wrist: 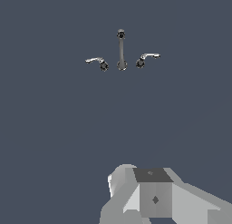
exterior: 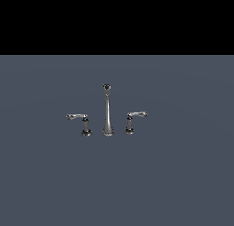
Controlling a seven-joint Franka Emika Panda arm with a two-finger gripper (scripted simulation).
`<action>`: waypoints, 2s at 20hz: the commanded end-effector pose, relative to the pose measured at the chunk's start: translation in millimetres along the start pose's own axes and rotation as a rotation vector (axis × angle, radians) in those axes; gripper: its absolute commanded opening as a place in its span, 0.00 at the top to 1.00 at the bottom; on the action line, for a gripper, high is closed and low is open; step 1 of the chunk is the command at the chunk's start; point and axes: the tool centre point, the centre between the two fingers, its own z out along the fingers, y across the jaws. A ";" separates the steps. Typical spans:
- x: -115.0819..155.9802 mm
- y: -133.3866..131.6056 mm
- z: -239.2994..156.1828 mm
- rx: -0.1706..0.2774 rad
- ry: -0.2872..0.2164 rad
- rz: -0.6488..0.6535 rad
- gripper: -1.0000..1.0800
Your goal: Turn on the faucet by rotating a designated handle.
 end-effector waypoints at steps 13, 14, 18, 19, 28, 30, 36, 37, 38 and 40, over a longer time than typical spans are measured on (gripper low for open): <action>5.3 -15.2 20.5 -0.002 0.003 0.077 1.00; 6.4 -17.8 24.1 -0.002 0.004 0.091 1.00; 12.0 -30.2 41.4 -0.003 0.006 0.156 1.00; 13.8 -33.8 46.4 -0.003 0.007 0.175 1.00; 36.3 -68.0 97.6 -0.006 0.015 0.367 1.00; 42.4 -75.1 109.1 -0.007 0.016 0.410 1.00; 62.6 -95.0 143.6 -0.008 0.021 0.539 1.00; 66.3 -98.1 149.3 -0.008 0.022 0.560 1.00; 70.0 -101.0 154.9 -0.008 0.023 0.581 1.00; 77.5 -106.7 166.1 -0.008 0.024 0.623 1.00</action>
